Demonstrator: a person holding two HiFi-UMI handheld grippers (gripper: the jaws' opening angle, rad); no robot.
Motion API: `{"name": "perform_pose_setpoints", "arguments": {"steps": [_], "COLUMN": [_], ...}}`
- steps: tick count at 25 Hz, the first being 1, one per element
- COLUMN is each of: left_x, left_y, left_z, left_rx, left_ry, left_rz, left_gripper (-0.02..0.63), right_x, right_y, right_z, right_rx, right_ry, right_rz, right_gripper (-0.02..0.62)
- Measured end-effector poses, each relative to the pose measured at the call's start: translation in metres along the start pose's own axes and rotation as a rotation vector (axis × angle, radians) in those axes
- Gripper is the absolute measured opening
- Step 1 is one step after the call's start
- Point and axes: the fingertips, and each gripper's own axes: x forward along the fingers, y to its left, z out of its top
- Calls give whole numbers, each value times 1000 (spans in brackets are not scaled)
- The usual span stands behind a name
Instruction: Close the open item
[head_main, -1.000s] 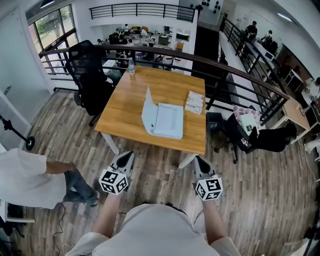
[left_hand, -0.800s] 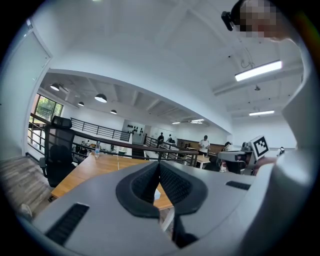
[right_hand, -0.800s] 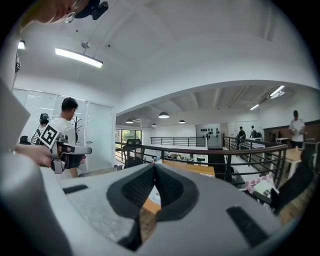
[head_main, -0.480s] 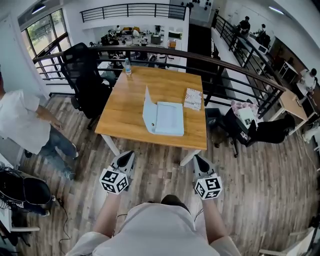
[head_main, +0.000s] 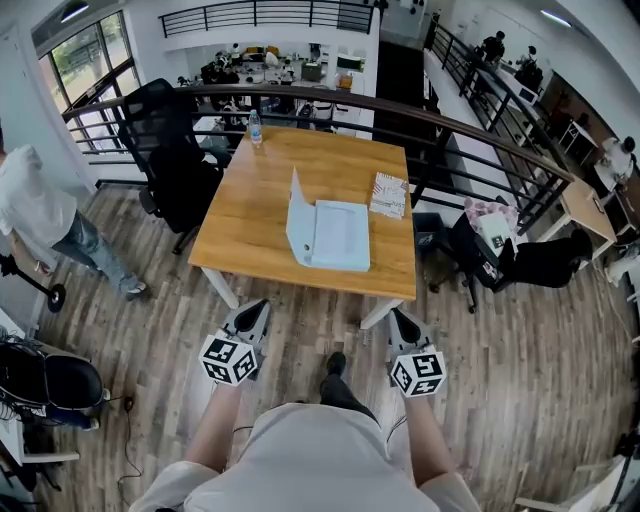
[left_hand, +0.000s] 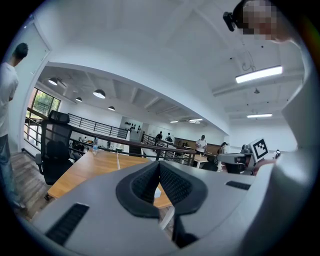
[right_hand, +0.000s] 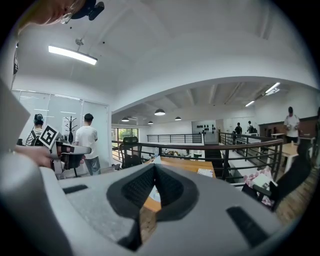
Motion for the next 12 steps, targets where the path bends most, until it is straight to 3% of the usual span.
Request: {"name": "perform_pose_setpoints", "arguments": {"steps": [12], "left_x": [83], "left_y": [31], "left_z": [-2], "left_rx": [-4], "left_ry": [37], "left_rz": [28], "left_gripper": [-6], "right_x": [80], "right_y": [-53], "right_z": [-10], "right_rx": [23], "right_ry": [29], "right_rz": [29], "right_gripper": [2]}}
